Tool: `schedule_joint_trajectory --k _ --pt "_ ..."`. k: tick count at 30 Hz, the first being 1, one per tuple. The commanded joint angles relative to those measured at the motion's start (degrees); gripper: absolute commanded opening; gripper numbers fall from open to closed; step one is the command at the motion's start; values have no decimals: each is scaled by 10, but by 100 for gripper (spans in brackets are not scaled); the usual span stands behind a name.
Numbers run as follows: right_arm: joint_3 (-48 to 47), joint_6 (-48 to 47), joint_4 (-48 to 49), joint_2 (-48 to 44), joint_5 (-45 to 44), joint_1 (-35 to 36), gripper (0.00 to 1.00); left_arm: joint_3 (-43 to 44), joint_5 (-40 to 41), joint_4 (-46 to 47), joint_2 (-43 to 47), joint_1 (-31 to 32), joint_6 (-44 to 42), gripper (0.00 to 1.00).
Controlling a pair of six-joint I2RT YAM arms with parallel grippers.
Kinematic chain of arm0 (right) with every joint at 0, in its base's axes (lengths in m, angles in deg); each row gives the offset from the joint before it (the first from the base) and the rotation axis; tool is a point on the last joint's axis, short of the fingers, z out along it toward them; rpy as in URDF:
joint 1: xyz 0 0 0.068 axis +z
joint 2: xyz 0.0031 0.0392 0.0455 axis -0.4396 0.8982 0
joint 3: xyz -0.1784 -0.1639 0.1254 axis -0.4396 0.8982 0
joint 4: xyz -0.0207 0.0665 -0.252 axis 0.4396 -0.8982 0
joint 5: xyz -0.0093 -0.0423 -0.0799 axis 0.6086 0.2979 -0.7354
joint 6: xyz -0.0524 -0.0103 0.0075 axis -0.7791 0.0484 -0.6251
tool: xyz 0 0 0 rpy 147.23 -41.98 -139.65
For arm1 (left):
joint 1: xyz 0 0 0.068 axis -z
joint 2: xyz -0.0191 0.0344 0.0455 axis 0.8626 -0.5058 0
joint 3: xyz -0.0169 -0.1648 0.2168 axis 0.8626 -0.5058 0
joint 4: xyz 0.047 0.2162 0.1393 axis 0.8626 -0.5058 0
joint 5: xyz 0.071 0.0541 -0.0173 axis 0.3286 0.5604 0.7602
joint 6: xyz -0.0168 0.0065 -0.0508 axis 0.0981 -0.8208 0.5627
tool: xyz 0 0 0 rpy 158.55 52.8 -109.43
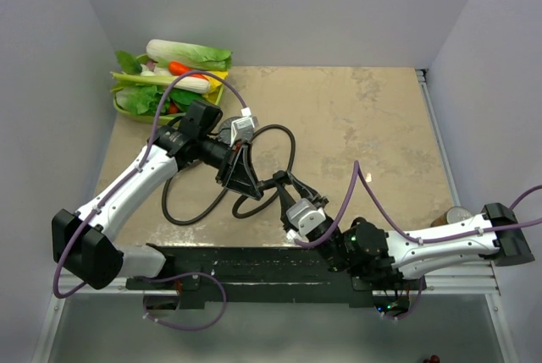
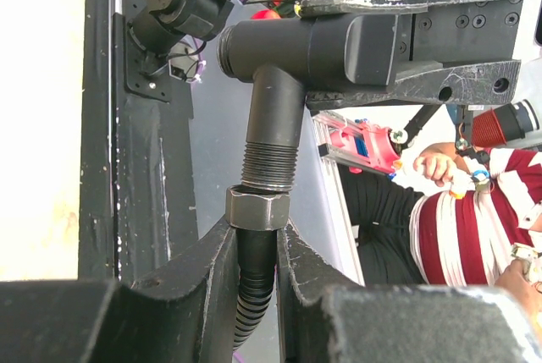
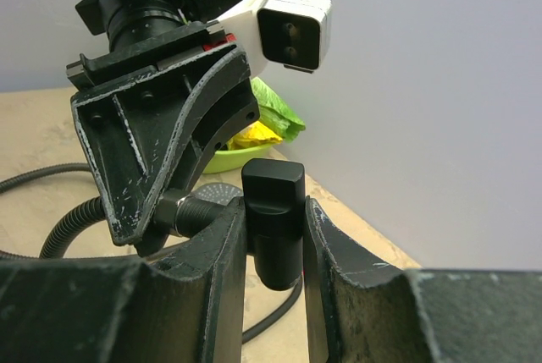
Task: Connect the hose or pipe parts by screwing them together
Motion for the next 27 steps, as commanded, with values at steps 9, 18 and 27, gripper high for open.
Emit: schedule_joint_trajectory --k 9,18,27 --pt "33 29 21 17 13 6 0 57 -169 13 20 15 -4 0" --pt "28 -70 93 2 -13 17 0 45 -169 24 23 14 7 0" --pt "22 -179 137 -40 -24 24 0 37 -170 31 25 15 9 0"
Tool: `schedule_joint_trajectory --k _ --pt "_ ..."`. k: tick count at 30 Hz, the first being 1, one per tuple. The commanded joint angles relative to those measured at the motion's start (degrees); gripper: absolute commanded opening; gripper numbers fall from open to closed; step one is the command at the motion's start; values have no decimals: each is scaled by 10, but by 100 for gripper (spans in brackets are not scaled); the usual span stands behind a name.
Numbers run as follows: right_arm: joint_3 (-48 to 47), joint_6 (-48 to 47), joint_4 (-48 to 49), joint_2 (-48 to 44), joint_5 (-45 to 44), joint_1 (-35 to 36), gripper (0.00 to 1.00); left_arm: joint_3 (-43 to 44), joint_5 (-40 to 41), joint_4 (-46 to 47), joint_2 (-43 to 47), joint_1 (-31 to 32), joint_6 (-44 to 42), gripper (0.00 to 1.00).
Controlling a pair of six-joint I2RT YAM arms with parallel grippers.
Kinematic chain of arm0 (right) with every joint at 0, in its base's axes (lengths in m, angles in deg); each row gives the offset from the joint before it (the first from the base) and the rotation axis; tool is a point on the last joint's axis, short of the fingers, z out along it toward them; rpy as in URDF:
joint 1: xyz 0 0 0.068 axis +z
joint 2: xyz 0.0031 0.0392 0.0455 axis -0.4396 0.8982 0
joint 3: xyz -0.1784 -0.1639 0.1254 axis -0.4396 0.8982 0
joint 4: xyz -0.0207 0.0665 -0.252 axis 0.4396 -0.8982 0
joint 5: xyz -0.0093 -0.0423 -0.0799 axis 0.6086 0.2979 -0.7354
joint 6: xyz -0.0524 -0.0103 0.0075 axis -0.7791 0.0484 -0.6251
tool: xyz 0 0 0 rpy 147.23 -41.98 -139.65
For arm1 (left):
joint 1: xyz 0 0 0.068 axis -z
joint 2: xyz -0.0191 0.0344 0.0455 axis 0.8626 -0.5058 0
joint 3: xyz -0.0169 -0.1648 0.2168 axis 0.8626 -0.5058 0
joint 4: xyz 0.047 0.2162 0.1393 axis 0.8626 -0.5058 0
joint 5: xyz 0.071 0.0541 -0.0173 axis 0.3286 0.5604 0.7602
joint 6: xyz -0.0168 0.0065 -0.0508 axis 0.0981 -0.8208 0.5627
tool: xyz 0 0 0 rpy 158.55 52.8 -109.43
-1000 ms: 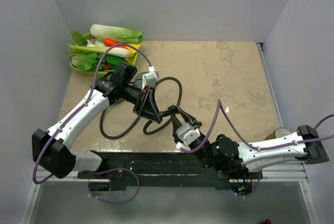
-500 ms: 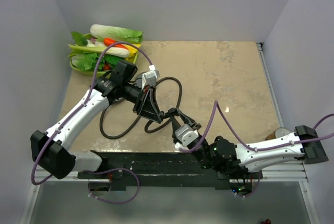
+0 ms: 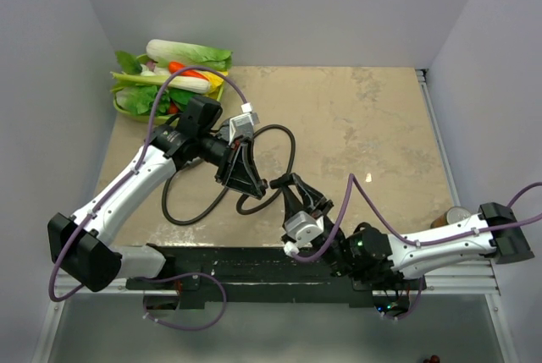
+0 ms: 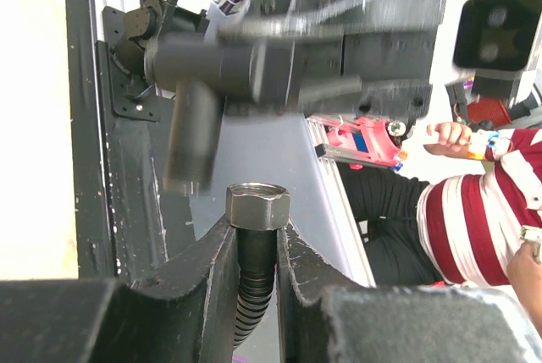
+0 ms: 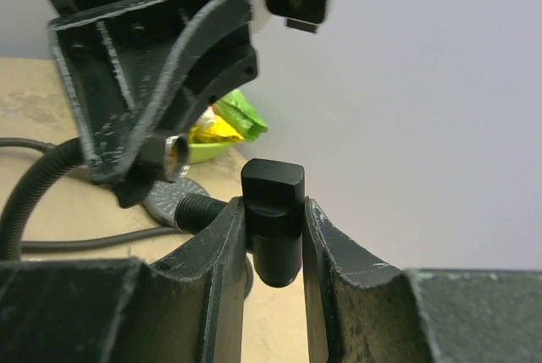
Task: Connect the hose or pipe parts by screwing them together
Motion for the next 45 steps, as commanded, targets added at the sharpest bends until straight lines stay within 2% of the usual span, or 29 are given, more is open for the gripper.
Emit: schedule_joint_trajectory --k 1,26,45 --pt "-20 -58 58 -37 -5 7 0 11 -146 19 14 2 10 0" --pt "-63 -69 84 4 34 21 0 -5 -146 27 1 3 9 0" --pt "-50 -25 96 31 38 22 0 -3 -146 28 12 3 11 0"
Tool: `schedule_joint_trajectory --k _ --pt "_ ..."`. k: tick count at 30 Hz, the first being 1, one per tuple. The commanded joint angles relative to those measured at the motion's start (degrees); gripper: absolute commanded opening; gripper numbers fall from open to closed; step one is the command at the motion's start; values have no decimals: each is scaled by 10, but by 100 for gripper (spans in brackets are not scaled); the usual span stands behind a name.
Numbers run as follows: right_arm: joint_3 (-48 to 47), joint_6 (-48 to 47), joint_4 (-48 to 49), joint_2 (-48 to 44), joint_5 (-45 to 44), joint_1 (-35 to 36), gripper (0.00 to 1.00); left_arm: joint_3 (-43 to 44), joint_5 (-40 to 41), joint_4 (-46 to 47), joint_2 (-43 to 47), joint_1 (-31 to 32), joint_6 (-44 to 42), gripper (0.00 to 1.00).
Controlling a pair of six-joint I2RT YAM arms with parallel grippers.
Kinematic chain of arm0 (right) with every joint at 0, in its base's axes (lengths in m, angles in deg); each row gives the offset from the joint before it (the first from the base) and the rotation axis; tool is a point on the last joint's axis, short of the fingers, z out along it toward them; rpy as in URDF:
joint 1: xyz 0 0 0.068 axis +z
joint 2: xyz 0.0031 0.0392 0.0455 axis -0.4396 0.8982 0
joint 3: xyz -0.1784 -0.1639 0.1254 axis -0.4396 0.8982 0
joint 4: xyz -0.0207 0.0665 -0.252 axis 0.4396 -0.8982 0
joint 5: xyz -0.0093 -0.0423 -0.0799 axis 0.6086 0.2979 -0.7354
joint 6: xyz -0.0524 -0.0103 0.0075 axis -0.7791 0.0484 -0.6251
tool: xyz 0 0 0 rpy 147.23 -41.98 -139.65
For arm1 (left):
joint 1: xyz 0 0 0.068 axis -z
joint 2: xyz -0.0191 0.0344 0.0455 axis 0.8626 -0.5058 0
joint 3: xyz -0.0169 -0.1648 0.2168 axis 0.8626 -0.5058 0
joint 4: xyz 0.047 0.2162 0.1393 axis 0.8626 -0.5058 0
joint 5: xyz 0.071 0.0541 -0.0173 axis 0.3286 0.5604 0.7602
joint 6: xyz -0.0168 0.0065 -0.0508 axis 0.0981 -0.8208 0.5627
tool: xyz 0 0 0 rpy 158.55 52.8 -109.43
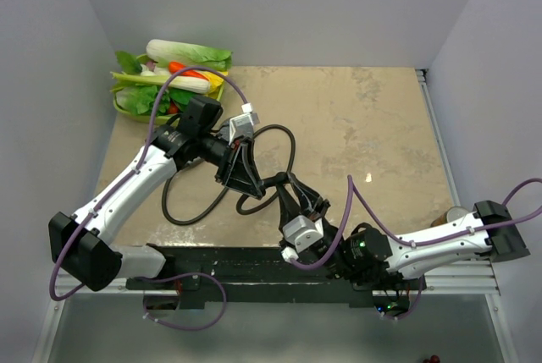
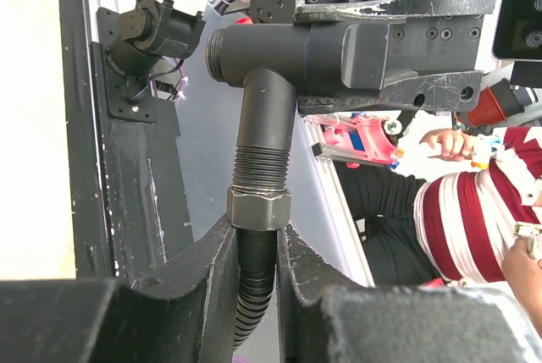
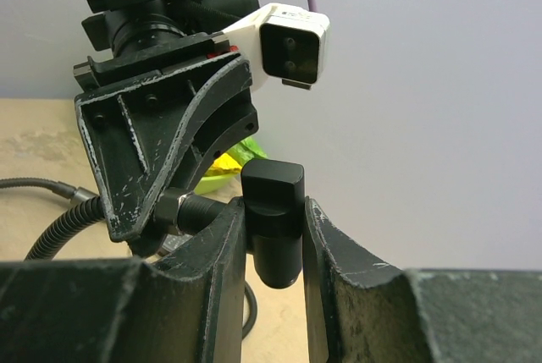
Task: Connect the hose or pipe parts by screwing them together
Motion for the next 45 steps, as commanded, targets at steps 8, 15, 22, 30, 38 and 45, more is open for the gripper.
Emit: schedule_joint_trajectory --k 8,15,22,30,38,45 --pt "-17 79 -5 13 27 4 0 4 -136 17 15 3 8 0" --pt "-44 170 -118 17 49 4 0 -10 -103 41 20 3 15 0" --pt "-58 229 -222 3 47 15 0 -10 -56 47 23 3 13 0" --pt "-62 249 -250 2 24 38 0 8 28 40 19 1 10 0" --pt "-79 284 -283 13 22 47 0 41 103 -33 9 3 -64 0" --pt "-95 354 -332 16 30 49 0 57 204 -80 13 4 -142 0"
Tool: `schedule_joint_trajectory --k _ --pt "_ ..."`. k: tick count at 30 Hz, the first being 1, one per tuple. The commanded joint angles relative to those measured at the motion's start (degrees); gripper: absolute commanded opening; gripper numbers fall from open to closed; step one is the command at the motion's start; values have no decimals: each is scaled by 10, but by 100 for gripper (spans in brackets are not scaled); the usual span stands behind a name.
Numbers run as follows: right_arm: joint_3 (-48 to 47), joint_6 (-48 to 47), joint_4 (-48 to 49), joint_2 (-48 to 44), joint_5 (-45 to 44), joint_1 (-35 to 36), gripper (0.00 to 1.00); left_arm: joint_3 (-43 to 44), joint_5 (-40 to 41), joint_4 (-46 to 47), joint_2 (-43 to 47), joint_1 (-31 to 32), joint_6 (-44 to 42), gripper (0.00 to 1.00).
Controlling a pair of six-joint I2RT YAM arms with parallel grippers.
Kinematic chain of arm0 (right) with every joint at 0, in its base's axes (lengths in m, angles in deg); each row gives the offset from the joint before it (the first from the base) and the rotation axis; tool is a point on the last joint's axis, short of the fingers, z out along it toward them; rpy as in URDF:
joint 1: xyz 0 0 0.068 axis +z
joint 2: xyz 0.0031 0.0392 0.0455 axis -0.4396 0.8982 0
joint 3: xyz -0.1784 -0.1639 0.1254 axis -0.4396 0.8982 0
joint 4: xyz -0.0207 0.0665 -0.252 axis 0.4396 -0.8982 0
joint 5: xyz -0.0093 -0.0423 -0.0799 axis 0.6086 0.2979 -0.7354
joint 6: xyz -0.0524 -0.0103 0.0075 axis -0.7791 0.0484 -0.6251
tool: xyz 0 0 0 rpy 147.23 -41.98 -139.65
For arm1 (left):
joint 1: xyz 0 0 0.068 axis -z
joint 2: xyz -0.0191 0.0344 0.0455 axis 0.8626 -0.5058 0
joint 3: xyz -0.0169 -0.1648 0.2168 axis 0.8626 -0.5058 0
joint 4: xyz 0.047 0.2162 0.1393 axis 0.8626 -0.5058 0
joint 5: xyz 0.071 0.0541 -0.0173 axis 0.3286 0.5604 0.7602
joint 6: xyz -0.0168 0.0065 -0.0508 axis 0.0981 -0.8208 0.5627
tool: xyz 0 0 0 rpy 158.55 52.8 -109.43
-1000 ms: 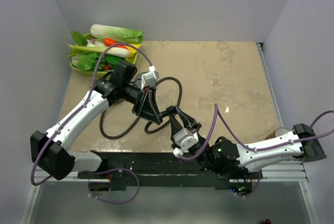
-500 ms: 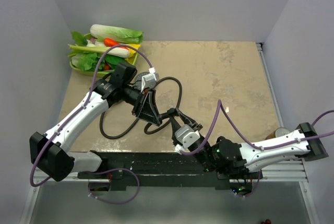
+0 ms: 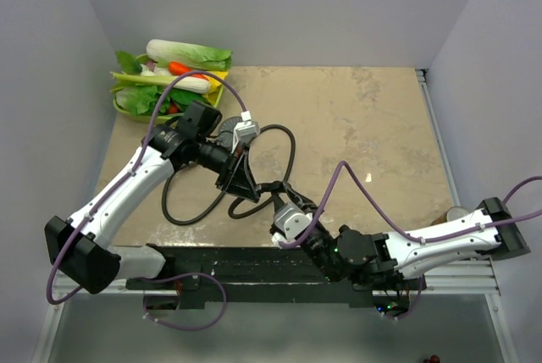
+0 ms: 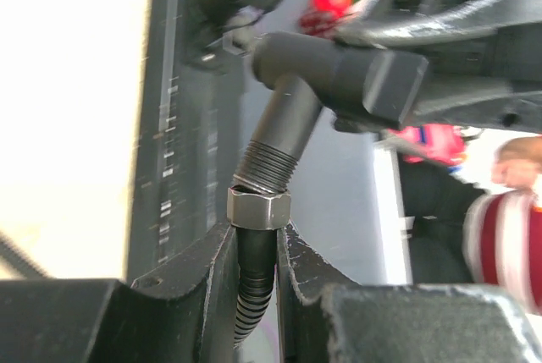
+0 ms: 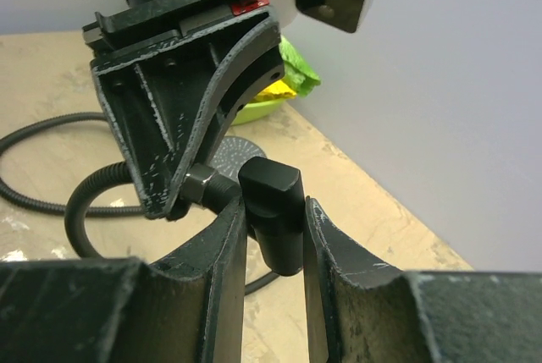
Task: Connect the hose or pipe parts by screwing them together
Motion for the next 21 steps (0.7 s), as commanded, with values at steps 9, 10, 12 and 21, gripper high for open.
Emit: schedule_joint_trajectory --k 9,10,12,21 --pt "-26 152 -71 14 119 33 0 53 63 -3 6 10 -132 0" --pt "-26 154 -71 14 117 33 0 55 62 -5 6 11 -136 0" --pt "-22 161 -72 14 113 33 0 56 54 -10 6 12 -139 0" --pt "39 309 -156 -26 69 28 0 -26 218 -11 3 14 -225 0"
